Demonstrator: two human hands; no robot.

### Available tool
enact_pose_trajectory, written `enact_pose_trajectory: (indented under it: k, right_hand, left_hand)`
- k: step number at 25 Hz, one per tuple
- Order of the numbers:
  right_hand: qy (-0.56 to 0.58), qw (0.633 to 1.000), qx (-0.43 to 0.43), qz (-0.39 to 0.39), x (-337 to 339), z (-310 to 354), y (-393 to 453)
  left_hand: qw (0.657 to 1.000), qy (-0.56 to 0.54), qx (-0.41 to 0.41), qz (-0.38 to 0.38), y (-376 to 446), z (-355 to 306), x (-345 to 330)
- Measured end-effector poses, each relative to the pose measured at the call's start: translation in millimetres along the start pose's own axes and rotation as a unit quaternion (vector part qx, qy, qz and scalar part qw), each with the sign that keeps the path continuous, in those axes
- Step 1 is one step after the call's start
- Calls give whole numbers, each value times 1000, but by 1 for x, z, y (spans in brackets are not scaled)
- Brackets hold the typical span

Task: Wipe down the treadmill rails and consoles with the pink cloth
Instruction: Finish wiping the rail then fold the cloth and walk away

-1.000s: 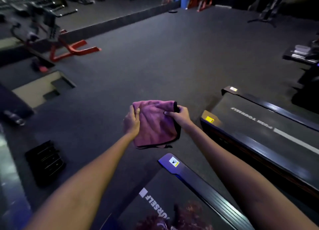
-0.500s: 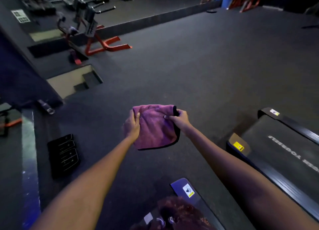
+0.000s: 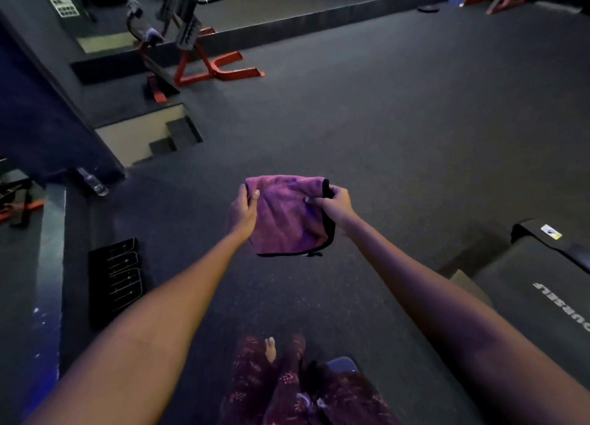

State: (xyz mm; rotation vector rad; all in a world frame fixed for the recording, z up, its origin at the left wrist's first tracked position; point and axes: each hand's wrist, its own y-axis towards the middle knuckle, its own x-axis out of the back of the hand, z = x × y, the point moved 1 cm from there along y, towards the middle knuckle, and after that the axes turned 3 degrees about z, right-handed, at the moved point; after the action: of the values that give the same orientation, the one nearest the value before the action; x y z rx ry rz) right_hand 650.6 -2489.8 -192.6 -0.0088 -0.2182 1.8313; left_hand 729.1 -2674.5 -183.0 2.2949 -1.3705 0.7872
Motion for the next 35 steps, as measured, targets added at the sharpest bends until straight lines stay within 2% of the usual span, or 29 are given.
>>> enact_pose_trajectory:
  k: [4, 7, 10, 13, 15, 18, 22, 30, 35]
  right_hand:
    - [-20, 999, 9, -24, -6, -67, 78]
    - [-12, 999, 31, -23, -28, -138, 152]
    - [-3, 999, 42, -12, -69, -214, 211]
    - [16, 999, 14, -25, -81, -249, 233]
    - [40, 998, -14, -55, -55, -227, 261]
    - [56, 992, -3, -114, -1, -192, 312]
    - [54, 983, 13, -176, 95, -186, 388]
    - [33, 966, 4, -258, 301, -149, 531]
    - [43, 957, -8, -287, 378, -144, 622]
  left_hand:
    - [999, -28, -20, 9, 68, 57, -65]
    - [1000, -21, -23, 1, 125, 124, -115]
    - [1000, 1, 9, -28, 163, 198, -149]
    - [999, 36, 33, 16, 192, 221, -162]
    - [998, 19, -1, 60, 238, 181, -171]
    - [995, -2, -77, 70, 304, 114, -210]
    - [985, -19, -134, 103, 379, 50, -305]
    - [961, -66, -181, 199, 520, -116, -491]
    - [958, -97, -168, 212, 605, -174, -575]
